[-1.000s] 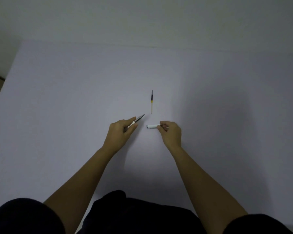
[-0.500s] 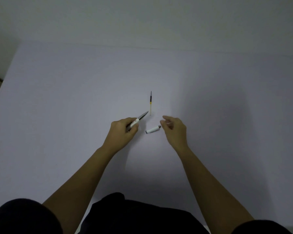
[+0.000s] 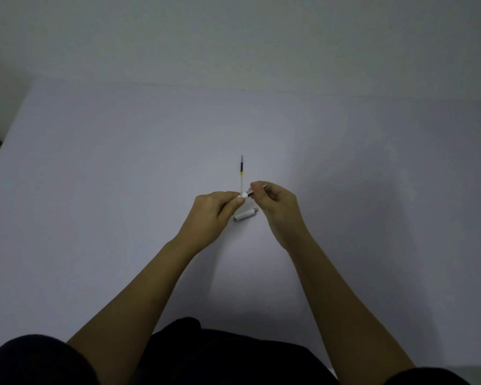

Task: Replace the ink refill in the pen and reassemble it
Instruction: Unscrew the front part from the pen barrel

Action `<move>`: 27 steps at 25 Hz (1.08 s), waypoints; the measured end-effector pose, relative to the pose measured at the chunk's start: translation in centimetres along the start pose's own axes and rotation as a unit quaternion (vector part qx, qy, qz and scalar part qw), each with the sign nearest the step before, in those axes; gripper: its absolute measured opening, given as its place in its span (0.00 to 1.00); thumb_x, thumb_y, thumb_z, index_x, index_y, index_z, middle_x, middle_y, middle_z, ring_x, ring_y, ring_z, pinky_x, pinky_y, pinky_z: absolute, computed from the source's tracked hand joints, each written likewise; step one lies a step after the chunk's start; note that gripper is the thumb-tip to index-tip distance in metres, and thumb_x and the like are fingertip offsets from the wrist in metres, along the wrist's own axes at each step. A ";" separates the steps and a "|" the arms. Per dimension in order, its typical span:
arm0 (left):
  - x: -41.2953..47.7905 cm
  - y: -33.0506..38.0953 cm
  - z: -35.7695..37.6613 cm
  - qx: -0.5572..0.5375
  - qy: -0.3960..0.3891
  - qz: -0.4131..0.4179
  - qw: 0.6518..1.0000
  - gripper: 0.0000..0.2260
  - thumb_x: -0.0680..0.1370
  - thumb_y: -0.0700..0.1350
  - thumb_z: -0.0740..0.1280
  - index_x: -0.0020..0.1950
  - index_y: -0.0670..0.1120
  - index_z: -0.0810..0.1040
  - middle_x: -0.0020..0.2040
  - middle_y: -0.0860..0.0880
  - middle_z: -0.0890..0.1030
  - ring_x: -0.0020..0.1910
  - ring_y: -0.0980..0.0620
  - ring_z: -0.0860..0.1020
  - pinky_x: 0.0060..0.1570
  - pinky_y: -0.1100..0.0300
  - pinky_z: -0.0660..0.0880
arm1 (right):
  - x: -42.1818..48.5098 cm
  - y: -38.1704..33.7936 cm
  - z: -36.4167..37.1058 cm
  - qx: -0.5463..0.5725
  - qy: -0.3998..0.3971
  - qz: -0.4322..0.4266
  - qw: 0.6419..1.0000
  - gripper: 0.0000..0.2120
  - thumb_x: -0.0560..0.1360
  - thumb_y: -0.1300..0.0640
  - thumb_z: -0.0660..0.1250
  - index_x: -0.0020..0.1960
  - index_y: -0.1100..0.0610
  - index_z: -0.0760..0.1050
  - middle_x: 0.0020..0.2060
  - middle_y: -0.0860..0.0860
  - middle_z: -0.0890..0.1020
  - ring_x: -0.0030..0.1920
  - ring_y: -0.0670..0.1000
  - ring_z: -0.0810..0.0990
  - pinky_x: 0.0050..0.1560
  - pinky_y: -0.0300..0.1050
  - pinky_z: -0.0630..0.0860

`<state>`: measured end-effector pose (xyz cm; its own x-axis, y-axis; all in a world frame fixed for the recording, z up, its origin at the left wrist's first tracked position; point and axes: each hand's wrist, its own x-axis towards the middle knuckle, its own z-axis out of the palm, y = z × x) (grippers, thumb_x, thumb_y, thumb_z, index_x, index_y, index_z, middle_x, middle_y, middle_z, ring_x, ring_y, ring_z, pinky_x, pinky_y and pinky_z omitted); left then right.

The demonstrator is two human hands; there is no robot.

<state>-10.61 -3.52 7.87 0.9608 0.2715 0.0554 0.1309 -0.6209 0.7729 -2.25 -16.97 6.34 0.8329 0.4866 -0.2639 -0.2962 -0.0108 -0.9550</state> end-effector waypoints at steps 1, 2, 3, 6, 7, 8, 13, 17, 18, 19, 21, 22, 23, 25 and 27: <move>-0.1 0.4 -0.1 0.004 0.003 0.003 1.000 0.09 0.79 0.46 0.62 0.47 0.45 0.81 0.30 0.53 0.75 0.29 0.60 0.71 0.32 0.71 0.67 | -0.2 -0.1 -0.1 0.030 -0.013 0.005 0.999 0.07 0.76 0.59 0.65 0.45 0.51 0.82 0.38 0.44 0.85 0.45 0.43 0.82 0.49 0.33 0.76; -0.2 0.7 -0.1 0.015 0.011 0.008 1.000 0.09 0.78 0.46 0.63 0.48 0.44 0.81 0.31 0.54 0.75 0.29 0.61 0.71 0.33 0.74 0.66 | -0.4 -0.2 -0.1 0.056 -0.018 0.014 0.998 0.08 0.76 0.60 0.64 0.47 0.51 0.81 0.39 0.44 0.85 0.46 0.44 0.82 0.51 0.34 0.76; -0.4 0.9 -0.1 0.025 0.024 0.014 0.999 0.09 0.78 0.46 0.64 0.49 0.43 0.81 0.32 0.53 0.75 0.30 0.62 0.71 0.34 0.76 0.66 | -0.7 -0.2 -0.1 0.065 -0.017 0.019 0.998 0.08 0.76 0.59 0.64 0.47 0.51 0.81 0.39 0.44 0.85 0.47 0.44 0.81 0.53 0.35 0.76; -1.0 1.6 -0.1 0.037 0.052 0.025 0.998 0.09 0.76 0.47 0.66 0.47 0.42 0.81 0.35 0.51 0.77 0.30 0.59 0.70 0.35 0.75 0.66 | -1.7 -0.4 0.3 0.016 0.008 -0.005 1.000 0.07 0.75 0.54 0.66 0.43 0.50 0.82 0.36 0.44 0.84 0.43 0.43 0.81 0.49 0.36 0.76; -1.2 1.8 -0.2 0.038 0.059 0.031 0.997 0.08 0.76 0.46 0.67 0.46 0.43 0.81 0.34 0.52 0.77 0.30 0.59 0.70 0.35 0.75 0.66 | -2.0 -0.6 0.3 0.008 0.009 -0.017 1.000 0.07 0.75 0.54 0.66 0.42 0.50 0.82 0.36 0.44 0.85 0.42 0.42 0.81 0.48 0.35 0.77; -1.5 1.9 -0.4 0.034 0.068 0.040 0.996 0.07 0.76 0.45 0.67 0.46 0.43 0.81 0.34 0.52 0.76 0.30 0.60 0.70 0.34 0.75 0.66 | -2.2 -0.9 0.4 0.007 0.004 -0.026 1.000 0.07 0.75 0.54 0.66 0.43 0.49 0.82 0.37 0.43 0.85 0.43 0.42 0.82 0.47 0.33 0.77; -2.3 1.9 -0.8 0.034 0.065 0.080 0.994 0.06 0.76 0.41 0.65 0.50 0.43 0.80 0.33 0.53 0.74 0.31 0.63 0.69 0.34 0.75 0.65 | -3.2 -1.5 0.7 0.006 0.013 -0.040 0.999 0.07 0.76 0.57 0.65 0.46 0.48 0.81 0.39 0.44 0.84 0.46 0.42 0.81 0.50 0.34 0.77; -2.9 1.8 -0.6 0.025 0.039 0.035 0.998 0.09 0.79 0.47 0.59 0.48 0.46 0.79 0.31 0.58 0.72 0.29 0.60 0.71 0.32 0.71 0.65 | -3.3 -2.3 0.7 -0.017 0.004 -0.053 0.998 0.06 0.75 0.58 0.66 0.46 0.51 0.81 0.37 0.44 0.85 0.43 0.42 0.82 0.45 0.32 0.77; -3.0 1.7 -0.6 0.037 0.036 0.019 0.999 0.11 0.80 0.49 0.57 0.46 0.47 0.77 0.29 0.57 0.71 0.27 0.59 0.70 0.30 0.69 0.63 | -3.3 -2.5 0.5 -0.020 -0.015 -0.051 0.998 0.07 0.76 0.59 0.65 0.47 0.50 0.81 0.39 0.44 0.85 0.45 0.42 0.82 0.47 0.32 0.77; -3.1 1.7 -0.5 0.057 0.034 0.012 0.998 0.13 0.80 0.50 0.54 0.44 0.47 0.75 0.28 0.56 0.70 0.26 0.57 0.69 0.28 0.66 0.62 | -3.3 -2.6 0.5 -0.026 -0.030 -0.049 0.998 0.08 0.77 0.59 0.64 0.48 0.49 0.80 0.40 0.44 0.85 0.46 0.42 0.82 0.48 0.32 0.77; -3.2 1.7 -0.3 0.076 0.034 0.010 0.996 0.12 0.80 0.50 0.53 0.43 0.47 0.72 0.30 0.54 0.70 0.26 0.56 0.68 0.28 0.64 0.62 | -3.5 -2.6 0.8 -0.031 -0.029 -0.052 0.998 0.08 0.77 0.58 0.64 0.49 0.48 0.79 0.42 0.43 0.84 0.47 0.41 0.82 0.47 0.32 0.77; -3.2 1.8 -0.2 0.074 0.035 0.011 0.997 0.11 0.81 0.50 0.54 0.43 0.47 0.71 0.30 0.54 0.71 0.26 0.56 0.67 0.28 0.65 0.61 | -3.5 -2.5 1.0 -0.025 -0.014 -0.054 0.998 0.07 0.76 0.58 0.65 0.48 0.48 0.79 0.40 0.43 0.84 0.45 0.40 0.82 0.45 0.31 0.77; -3.2 1.9 -0.2 0.073 0.036 0.012 0.997 0.10 0.81 0.49 0.54 0.44 0.47 0.71 0.31 0.53 0.70 0.26 0.56 0.67 0.28 0.66 0.61 | -3.6 -2.4 1.3 -0.016 0.002 -0.055 0.998 0.05 0.75 0.57 0.66 0.46 0.49 0.80 0.38 0.42 0.84 0.43 0.40 0.81 0.41 0.31 0.77; -3.2 2.1 -0.1 0.078 0.035 0.012 0.996 0.10 0.81 0.48 0.55 0.45 0.47 0.72 0.31 0.54 0.70 0.26 0.58 0.67 0.28 0.68 0.60 | -3.6 -2.3 1.5 -0.008 0.017 -0.056 0.998 0.05 0.75 0.56 0.67 0.43 0.49 0.81 0.36 0.43 0.85 0.42 0.41 0.82 0.39 0.31 0.77; -3.3 2.1 -0.2 0.090 0.033 0.006 0.995 0.11 0.81 0.49 0.53 0.45 0.46 0.71 0.31 0.53 0.70 0.26 0.57 0.67 0.27 0.66 0.61 | -3.5 -2.3 1.1 0.010 -0.004 -0.055 0.998 0.07 0.76 0.58 0.66 0.45 0.48 0.81 0.39 0.43 0.85 0.46 0.42 0.82 0.46 0.32 0.78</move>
<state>-13.52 -5.56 9.45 0.9454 0.3070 0.1095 0.1671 -0.7450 0.6458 -4.98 -17.69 9.55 0.8574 0.4902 -0.1569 -0.2132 0.0609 -0.9751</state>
